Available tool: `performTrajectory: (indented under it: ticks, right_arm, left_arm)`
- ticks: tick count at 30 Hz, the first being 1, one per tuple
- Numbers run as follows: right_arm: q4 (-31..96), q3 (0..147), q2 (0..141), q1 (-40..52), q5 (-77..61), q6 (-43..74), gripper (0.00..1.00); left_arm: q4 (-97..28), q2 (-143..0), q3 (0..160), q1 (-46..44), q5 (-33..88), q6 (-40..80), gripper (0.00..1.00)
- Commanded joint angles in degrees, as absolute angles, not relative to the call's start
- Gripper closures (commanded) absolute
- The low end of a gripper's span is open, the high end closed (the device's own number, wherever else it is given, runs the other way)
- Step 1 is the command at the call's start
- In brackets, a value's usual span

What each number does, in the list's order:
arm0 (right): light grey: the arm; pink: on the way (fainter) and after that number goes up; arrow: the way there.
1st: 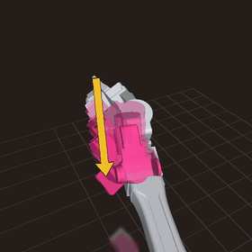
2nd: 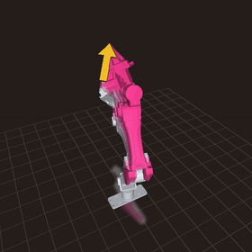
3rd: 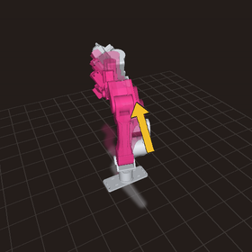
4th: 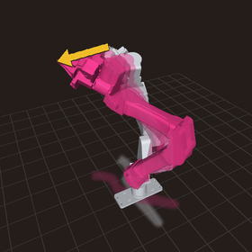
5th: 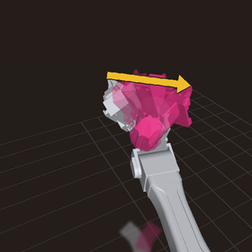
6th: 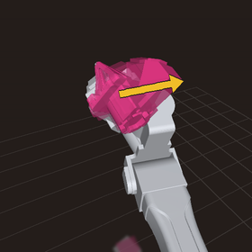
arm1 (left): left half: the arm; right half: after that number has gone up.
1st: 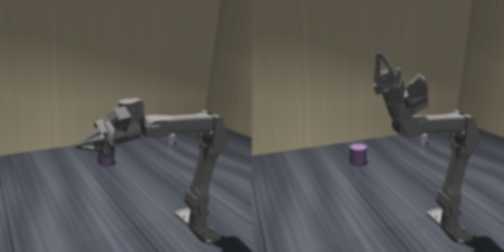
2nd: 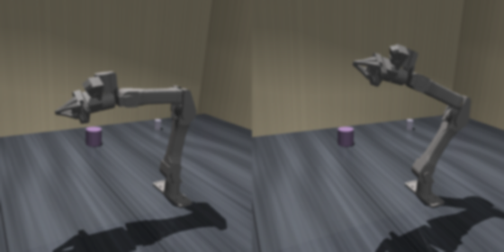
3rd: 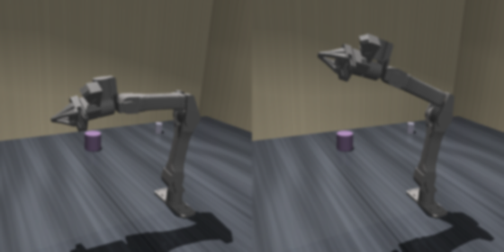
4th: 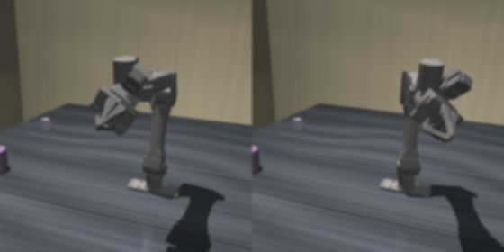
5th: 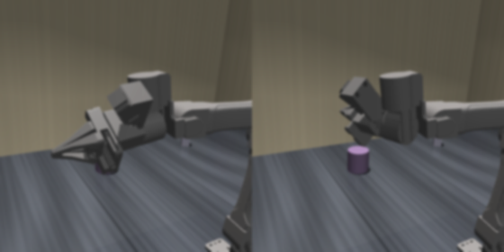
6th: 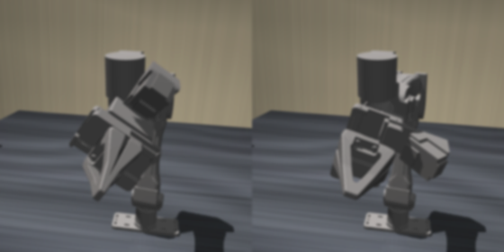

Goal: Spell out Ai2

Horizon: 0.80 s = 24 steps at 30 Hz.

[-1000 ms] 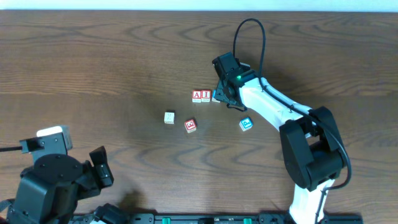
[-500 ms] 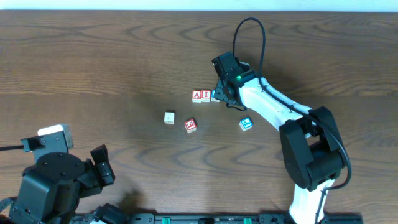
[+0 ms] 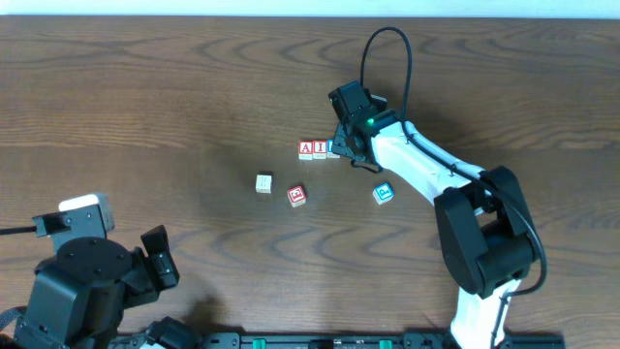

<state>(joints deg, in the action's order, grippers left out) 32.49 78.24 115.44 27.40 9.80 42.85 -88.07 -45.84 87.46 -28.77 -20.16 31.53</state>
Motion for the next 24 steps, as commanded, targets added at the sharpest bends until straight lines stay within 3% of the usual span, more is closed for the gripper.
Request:
performTrajectory:
  ticks: [1, 5, 9, 10, 13, 19, 24]
  right_arm:
    - [32.29, 77.82, 115.52, 27.83, 11.44, 41.91, 0.51]
    - [32.14, 77.93, 115.18, 27.55, 13.5, 41.95, 0.51]
    - [31.86, 78.59, 111.83, 26.74, 14.0, 40.53, 0.41]
    - [31.9, 78.96, 110.67, 26.52, 14.17, 38.74, 0.35]
    - [33.06, 79.83, 105.19, 25.82, 14.15, 32.01, 0.01]
    - [37.19, 79.83, 88.95, 25.91, 14.17, 21.26, 0.01]
    - [46.02, 79.83, 74.13, 27.14, 14.17, 12.43, 0.01]
  left_arm:
    - [-88.01, -45.65, 87.18, -28.91, -21.61, 31.99, 0.05]
    - [-88.01, -45.65, 87.18, -28.91, -22.15, 31.97, 0.05]
    - [-87.55, -45.65, 87.18, -28.91, -24.34, 31.97, 0.05]
    - [-87.33, -45.65, 87.18, -28.91, -24.73, 31.92, 0.05]
    - [-86.11, -45.65, 87.2, -28.91, -25.96, 31.18, 0.05]
    - [-77.6, -45.63, 87.22, -28.91, -21.74, 19.46, 0.05]
    - [-73.14, -45.63, 89.43, -28.91, -11.29, 9.32, 0.05]
